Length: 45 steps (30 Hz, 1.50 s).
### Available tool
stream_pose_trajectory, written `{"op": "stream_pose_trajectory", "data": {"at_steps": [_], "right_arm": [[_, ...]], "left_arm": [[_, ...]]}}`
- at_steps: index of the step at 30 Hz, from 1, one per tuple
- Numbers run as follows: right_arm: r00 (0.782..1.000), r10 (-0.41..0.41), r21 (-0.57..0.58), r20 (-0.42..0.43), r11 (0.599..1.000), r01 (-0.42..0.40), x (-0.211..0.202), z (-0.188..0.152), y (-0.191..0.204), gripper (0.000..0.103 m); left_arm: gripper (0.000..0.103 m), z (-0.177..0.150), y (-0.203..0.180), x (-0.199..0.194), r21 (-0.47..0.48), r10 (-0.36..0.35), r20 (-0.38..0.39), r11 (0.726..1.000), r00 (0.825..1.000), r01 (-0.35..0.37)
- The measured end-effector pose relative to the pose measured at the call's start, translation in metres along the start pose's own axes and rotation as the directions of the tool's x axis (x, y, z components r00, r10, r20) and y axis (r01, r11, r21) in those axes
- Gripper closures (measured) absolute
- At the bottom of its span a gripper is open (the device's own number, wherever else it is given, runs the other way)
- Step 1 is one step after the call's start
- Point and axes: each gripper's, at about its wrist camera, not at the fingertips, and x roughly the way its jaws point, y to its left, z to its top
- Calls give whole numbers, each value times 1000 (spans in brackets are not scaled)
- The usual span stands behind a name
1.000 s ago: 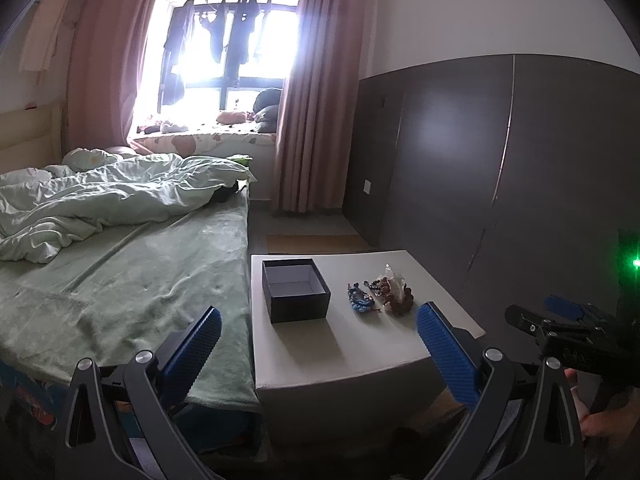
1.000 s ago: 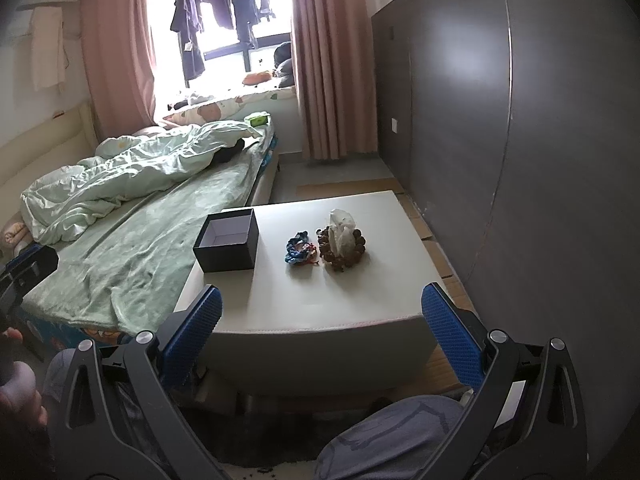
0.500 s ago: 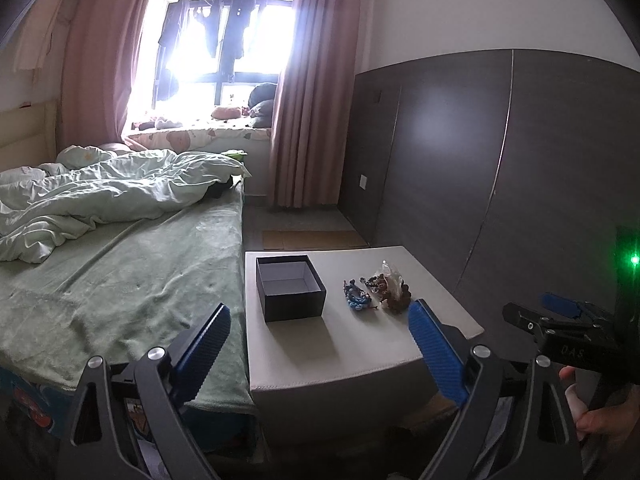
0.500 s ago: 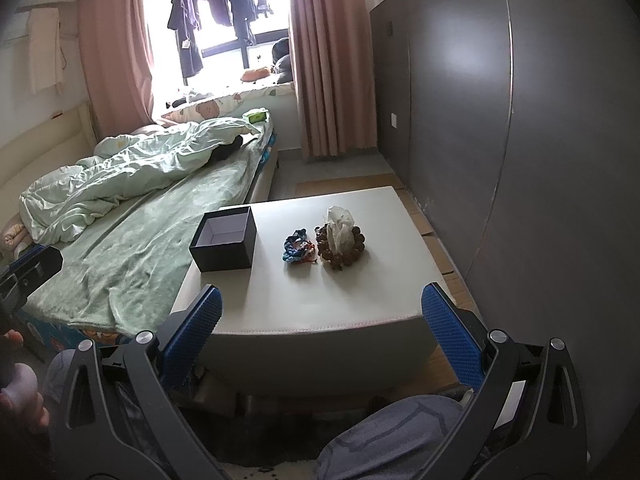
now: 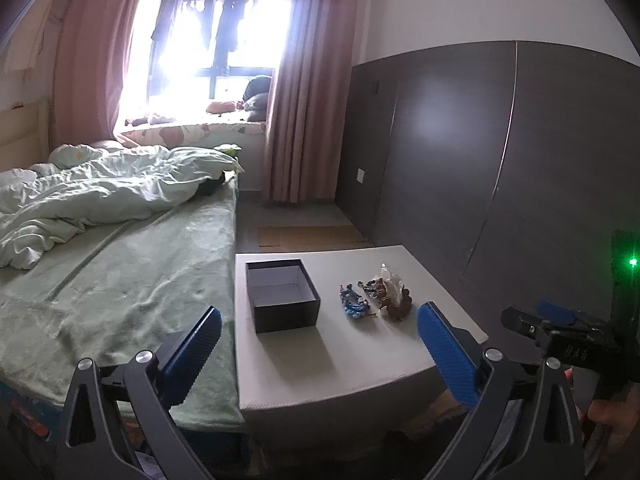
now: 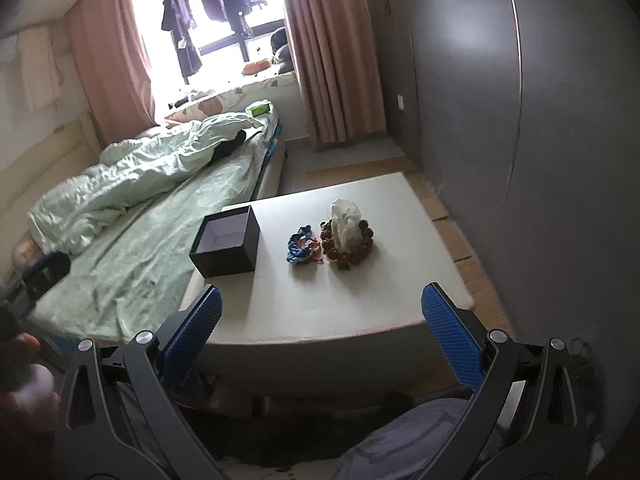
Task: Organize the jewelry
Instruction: 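Grasp the brown bead bracelet with the left tool while the right tool grasps the plastic bag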
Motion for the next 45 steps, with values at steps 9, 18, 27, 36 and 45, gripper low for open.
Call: {"op": "stream_pose_trajectory", "data": {"at_steps": [9, 18, 27, 36, 45], "right_arm": [[999, 21, 64, -34, 998, -19, 36, 21, -37, 4], [992, 88, 125, -91, 989, -76, 97, 45, -71, 18], [962, 192, 218, -195, 965, -149, 167, 61, -89, 36], [921, 250, 267, -297, 948, -171, 234, 63, -84, 42], [888, 347, 357, -301, 905, -233, 263, 49, -89, 100]], "left_arm": [[8, 14, -2, 60, -19, -62, -62, 998, 996, 61], [31, 25, -10, 150, -45, -177, -173, 984, 969, 171], [53, 23, -17, 236, -65, -242, -292, 970, 925, 234], [68, 15, -15, 303, -126, -310, -381, 951, 871, 283], [72, 1, -16, 347, -208, -380, -429, 924, 820, 320]]}}
